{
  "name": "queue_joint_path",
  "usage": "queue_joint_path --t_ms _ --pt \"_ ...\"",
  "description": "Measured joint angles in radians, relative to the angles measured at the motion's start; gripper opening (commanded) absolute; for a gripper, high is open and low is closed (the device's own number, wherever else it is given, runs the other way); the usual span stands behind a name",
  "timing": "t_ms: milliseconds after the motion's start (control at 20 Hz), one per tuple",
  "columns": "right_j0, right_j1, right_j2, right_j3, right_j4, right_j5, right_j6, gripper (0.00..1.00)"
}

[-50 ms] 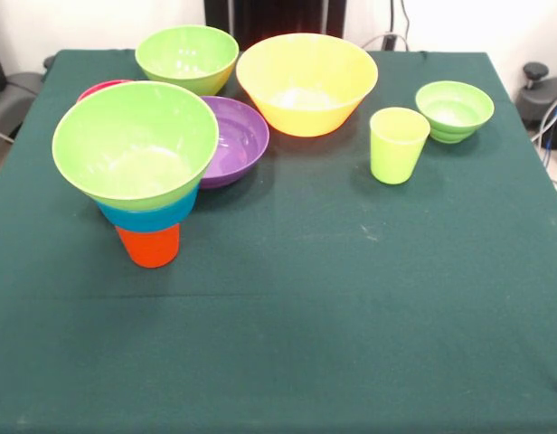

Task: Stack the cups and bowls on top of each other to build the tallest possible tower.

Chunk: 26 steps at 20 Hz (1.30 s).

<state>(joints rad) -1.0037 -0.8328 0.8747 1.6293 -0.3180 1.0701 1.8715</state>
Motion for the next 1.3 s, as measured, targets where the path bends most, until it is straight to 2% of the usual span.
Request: queue_joint_path --t_ms 450,1000,1300 --pt "0.084 -0.047 -0.023 0.058 0.042 -0.07 0.005 1.0" --pt "0.189 -0.071 -0.127 0.142 0.043 -0.254 0.079 1.0" --pt "0.21 -0.072 -0.166 0.217 0.044 -0.358 0.101 1.0"
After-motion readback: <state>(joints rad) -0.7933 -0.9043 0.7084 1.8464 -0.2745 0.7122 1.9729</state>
